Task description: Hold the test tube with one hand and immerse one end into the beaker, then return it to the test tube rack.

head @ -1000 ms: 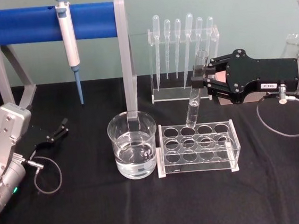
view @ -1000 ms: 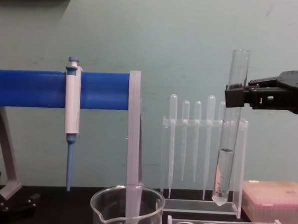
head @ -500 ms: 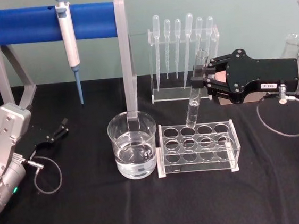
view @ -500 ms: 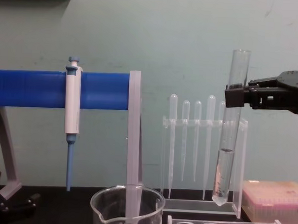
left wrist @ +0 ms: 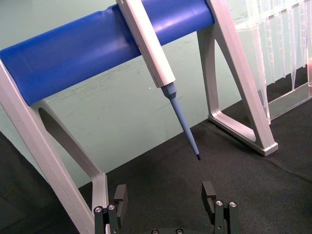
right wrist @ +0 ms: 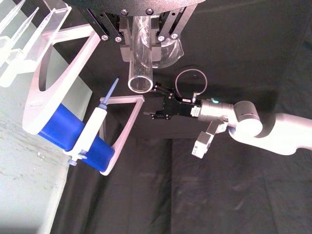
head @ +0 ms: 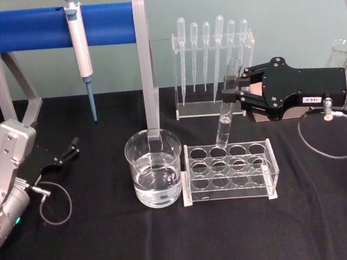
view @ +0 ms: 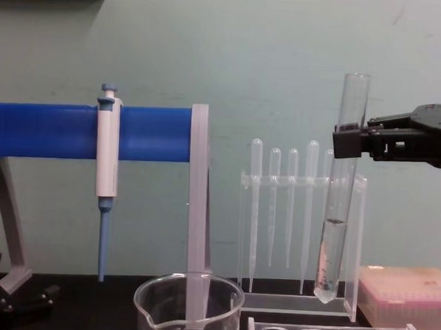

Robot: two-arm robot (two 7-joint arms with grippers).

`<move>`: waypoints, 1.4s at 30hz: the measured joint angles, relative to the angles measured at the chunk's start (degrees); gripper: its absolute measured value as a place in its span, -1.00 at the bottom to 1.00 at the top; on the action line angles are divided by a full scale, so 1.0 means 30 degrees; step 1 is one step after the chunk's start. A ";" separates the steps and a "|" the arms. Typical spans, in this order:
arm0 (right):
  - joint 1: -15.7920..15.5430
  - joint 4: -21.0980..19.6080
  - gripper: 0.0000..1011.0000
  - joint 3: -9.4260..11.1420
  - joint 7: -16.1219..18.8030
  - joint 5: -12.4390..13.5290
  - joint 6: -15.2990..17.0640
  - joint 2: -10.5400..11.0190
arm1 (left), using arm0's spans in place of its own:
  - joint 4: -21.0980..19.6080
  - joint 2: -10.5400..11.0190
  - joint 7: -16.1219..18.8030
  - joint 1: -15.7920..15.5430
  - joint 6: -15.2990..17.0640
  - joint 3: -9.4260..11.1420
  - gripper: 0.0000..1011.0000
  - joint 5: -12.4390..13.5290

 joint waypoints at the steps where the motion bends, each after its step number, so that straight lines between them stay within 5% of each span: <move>1: 0.0000 0.0001 -0.53 0.0001 -0.0001 0.0001 -0.0001 -0.0001 | 0.0000 -0.0001 0.0000 0.0001 0.0000 0.0000 0.98 -0.0001; 20: 0.1039 0.0243 -0.53 -0.0583 0.0175 -0.0319 0.0056 -0.0360 | 0.0000 0.0001 0.0000 -0.0001 0.0000 0.0001 0.98 0.0000; 26: 0.1867 0.0635 -0.53 -0.0926 0.0352 -0.0439 0.0131 -0.0923 | 0.0000 0.0000 0.0000 0.0000 0.0000 0.0001 0.98 0.0001; 42: 0.3662 0.2860 -0.53 -0.2301 0.0239 -0.0734 -0.0371 -0.3842 | 0.0000 -0.0001 0.0000 -0.0001 -0.0001 0.0001 0.98 0.0000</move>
